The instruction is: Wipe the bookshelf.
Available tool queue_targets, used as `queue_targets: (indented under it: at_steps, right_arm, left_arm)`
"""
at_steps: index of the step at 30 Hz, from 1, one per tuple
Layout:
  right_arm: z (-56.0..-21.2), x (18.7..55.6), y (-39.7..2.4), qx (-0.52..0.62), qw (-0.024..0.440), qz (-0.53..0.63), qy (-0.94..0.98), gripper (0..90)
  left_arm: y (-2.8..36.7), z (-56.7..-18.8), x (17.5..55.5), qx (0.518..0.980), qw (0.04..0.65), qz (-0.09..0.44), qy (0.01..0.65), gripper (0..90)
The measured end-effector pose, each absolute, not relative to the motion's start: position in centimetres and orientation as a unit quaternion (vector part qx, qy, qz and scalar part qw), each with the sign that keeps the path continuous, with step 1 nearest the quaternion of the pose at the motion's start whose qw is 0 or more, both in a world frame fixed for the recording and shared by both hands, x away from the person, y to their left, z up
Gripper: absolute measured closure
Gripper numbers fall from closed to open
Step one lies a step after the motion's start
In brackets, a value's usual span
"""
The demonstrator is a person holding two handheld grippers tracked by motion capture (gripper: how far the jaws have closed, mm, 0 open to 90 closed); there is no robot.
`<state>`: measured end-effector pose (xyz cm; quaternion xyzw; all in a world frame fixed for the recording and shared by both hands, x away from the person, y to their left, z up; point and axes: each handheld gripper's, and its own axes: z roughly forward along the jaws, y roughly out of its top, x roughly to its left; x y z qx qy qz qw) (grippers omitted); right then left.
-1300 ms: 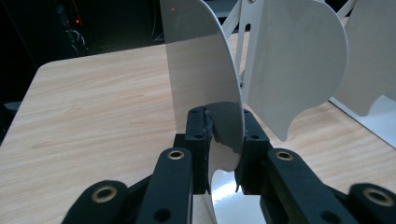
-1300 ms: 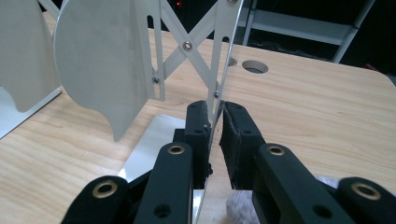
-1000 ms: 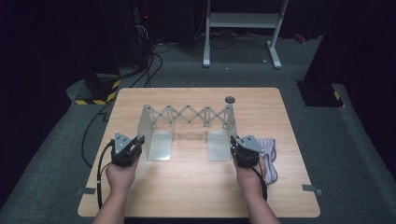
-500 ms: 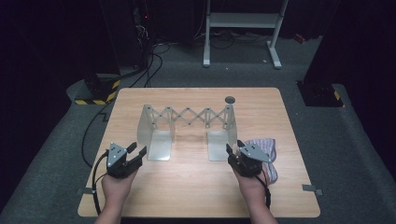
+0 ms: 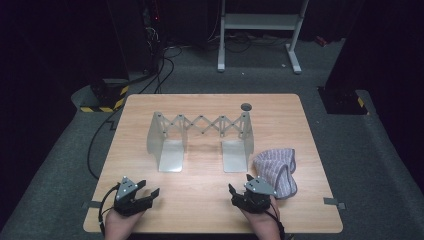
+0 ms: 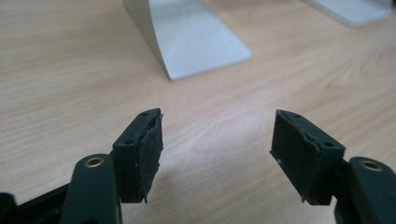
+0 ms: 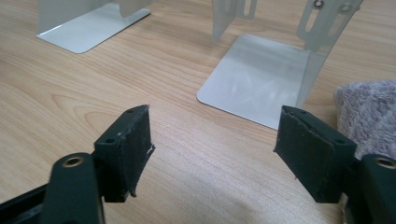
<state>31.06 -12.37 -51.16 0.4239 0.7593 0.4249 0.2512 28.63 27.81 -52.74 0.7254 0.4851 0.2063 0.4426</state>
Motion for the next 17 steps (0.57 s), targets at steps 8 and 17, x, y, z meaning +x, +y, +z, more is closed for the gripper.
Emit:
queue_targets:
  at_steps: [8,17]
  right_arm:
    - [-51.26,31.18,-12.19,0.422,0.256,0.423,0.76,23.3]
    - [-51.27,31.41,-12.63,0.431,0.255,0.425,0.754,23.3]
  left_arm:
    - [27.83,-52.04,28.26,0.722,0.446,0.233,0.476,33.6]
    - [27.68,-51.94,28.14,0.725,0.442,0.242,0.47,33.7]
